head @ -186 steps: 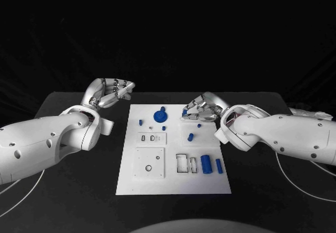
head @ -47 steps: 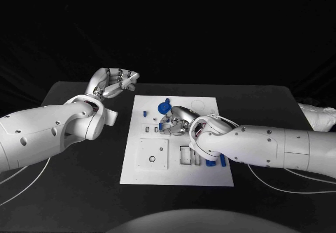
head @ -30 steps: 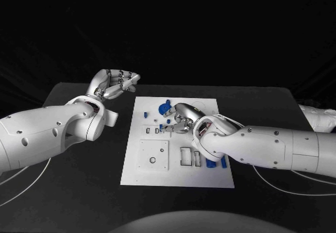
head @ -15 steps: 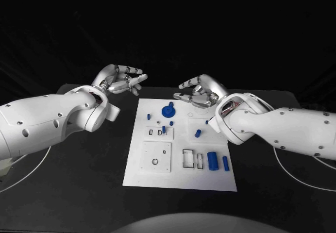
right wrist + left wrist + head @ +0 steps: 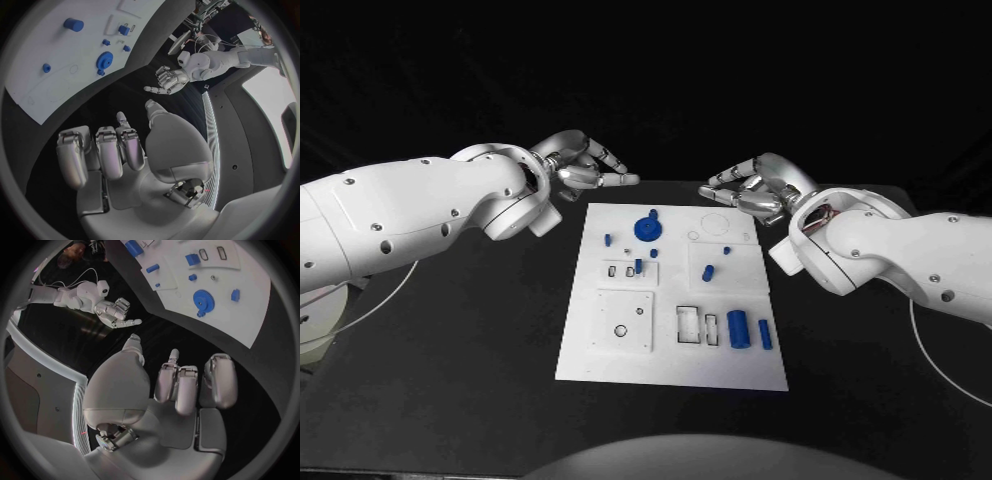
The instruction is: Assemble the parts on the task board
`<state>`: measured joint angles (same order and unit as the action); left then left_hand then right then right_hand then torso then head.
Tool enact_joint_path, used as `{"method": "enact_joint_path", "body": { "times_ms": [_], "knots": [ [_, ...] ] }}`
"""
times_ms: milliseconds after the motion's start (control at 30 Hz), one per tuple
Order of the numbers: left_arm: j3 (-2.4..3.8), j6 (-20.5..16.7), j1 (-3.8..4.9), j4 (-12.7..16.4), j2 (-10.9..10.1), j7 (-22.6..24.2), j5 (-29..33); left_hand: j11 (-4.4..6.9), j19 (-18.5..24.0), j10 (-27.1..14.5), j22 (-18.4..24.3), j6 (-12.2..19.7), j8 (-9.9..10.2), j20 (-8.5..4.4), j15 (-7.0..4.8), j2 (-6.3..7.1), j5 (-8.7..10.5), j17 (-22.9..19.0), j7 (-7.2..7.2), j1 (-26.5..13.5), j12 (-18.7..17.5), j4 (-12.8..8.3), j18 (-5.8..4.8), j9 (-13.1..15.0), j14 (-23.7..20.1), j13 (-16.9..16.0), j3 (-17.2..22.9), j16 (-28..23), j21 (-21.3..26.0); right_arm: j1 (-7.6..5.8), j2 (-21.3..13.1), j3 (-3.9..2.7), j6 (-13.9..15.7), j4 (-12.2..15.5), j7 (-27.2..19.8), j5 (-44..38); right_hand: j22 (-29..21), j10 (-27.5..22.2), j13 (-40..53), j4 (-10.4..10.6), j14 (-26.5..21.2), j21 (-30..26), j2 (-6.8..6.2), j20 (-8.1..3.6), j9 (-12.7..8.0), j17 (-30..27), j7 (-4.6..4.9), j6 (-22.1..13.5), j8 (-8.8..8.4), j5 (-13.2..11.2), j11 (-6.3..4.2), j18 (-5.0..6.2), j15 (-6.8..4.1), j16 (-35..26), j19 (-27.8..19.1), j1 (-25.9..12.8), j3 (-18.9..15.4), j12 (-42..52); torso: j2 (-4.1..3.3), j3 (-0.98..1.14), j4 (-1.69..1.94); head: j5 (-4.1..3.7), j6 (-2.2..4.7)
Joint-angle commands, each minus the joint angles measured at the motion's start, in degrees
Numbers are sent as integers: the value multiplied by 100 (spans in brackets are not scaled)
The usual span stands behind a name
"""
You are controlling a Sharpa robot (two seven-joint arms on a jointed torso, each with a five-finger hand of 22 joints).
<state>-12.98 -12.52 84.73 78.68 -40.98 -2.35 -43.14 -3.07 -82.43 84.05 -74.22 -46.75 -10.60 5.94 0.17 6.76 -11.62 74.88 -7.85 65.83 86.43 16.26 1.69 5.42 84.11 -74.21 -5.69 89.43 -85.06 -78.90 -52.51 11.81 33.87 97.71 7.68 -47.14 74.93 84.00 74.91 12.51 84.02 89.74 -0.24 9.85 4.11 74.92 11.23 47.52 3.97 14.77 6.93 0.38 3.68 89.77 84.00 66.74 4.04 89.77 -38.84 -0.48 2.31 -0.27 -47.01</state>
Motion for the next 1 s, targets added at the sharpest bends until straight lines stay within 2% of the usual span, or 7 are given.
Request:
{"method": "enact_joint_path", "body": {
  "times_ms": [33, 233, 500, 633, 700, 833, 1000],
  "knots": [
    [-13, 656, 8, 60, 33, -651, -532, -146, -744, 595, -1565, -136, -71, 62, 95, 25, 61, 1512, 14, -184, 357, -2, -166, 51, 589, -1579, -35, 57, -486, 3, -53, 7, -353, -30, 69, 256, 1507, 600, 1509, 38, 598, 26, 30, 42, 8, 1508, 15, -10, 25, 25, 48, -38, 47, 23, 600, -26, -13, 23, 12, 22, -15, 9, -13],
    [-36, 963, -9, 186, 95, -1094, -948, -64, -757, 595, -1578, -764, -436, 128, 118, 363, 20, 1512, 60, -428, 357, 90, -169, 299, 589, -1579, -233, 57, -494, 21, -145, 19, -515, -82, 193, 260, 1507, 600, 1509, 63, 598, 26, 48, 50, 17, 1508, 25, 17, 46, 33, 57, -38, 55, 23, 600, -34, -39, 23, 14, 10, -16, 23, -17],
    [-42, 1410, -37, 170, 299, -1761, -1257, 77, -757, 595, -1578, -1281, -707, 101, -24, 444, -44, 1512, 231, -832, 357, 99, -169, 574, 589, -1579, -300, 57, -494, 59, -179, 27, -697, -137, 322, 207, 1507, 600, 1509, 75, 598, 26, 63, 57, 26, 1508, 31, 48, 68, 39, 64, -38, 62, 23, 600, -28, -58, 23, 21, 3, -30, 24, -14],
    [-42, 1694, -44, 133, 385, -2115, -1299, 124, -757, 595, -1578, -1404, -743, 88, -59, 357, -34, 1512, 283, -951, 357, 97, -169, 649, 589, -1579, -241, 57, -494, 79, -185, 30, -767, -152, 374, 188, 1507, 600, 1509, 76, 598, 26, 64, 58, 27, 1508, 32, 48, 69, 39, 65, -38, 63, 23, 600, -28, -59, 23, 20, 3, -36, 29, -27],
    [-42, 1868, -47, 110, 428, -2297, -1302, 146, -757, 595, -1578, -1450, -746, 81, -75, 202, -53, 1512, 305, -954, 357, 90, -169, 683, 589, -1579, -135, 57, -494, 92, -185, 30, -804, -163, 398, 183, 1507, 600, 1509, 81, 598, 26, 69, 59, 27, 1508, 33, 49, 70, 41, 66, -38, 64, 23, 600, -31, -62, 23, 20, 5, -34, 28, -30],
    [-42, 2273, -54, 43, 521, -2613, -1135, 164, -757, 595, -1578, -1424, -649, 55, -106, -137, -352, 1512, 312, -544, 357, 66, -169, 763, 589, -1579, 153, 57, -494, 118, -174, 32, -879, -188, 453, 164, 1507, 600, 1509, 86, 598, 26, 72, 60, 27, 1508, 34, 50, 71, 43, 67, -38, 65, 23, 600, -34, -66, 23, 21, 6, -29, 42, -23],
    [-42, 2577, -76, -30, 595, -2729, -911, 136, -757, 595, -1578, -1325, -572, 29, -96, -352, -364, 1512, 289, -123, 357, 53, -169, 859, 589, -1579, 283, 57, -494, 142, -152, 33, -957, -205, 533, 109, 1507, 600, 1509, 89, 598, 26, 72, 61, 28, 1508, 35, 51, 72, 42, 68, -38, 66, 23, 600, -36, -71, 23, 21, 6, -41, 45, -28]
  ]
}}
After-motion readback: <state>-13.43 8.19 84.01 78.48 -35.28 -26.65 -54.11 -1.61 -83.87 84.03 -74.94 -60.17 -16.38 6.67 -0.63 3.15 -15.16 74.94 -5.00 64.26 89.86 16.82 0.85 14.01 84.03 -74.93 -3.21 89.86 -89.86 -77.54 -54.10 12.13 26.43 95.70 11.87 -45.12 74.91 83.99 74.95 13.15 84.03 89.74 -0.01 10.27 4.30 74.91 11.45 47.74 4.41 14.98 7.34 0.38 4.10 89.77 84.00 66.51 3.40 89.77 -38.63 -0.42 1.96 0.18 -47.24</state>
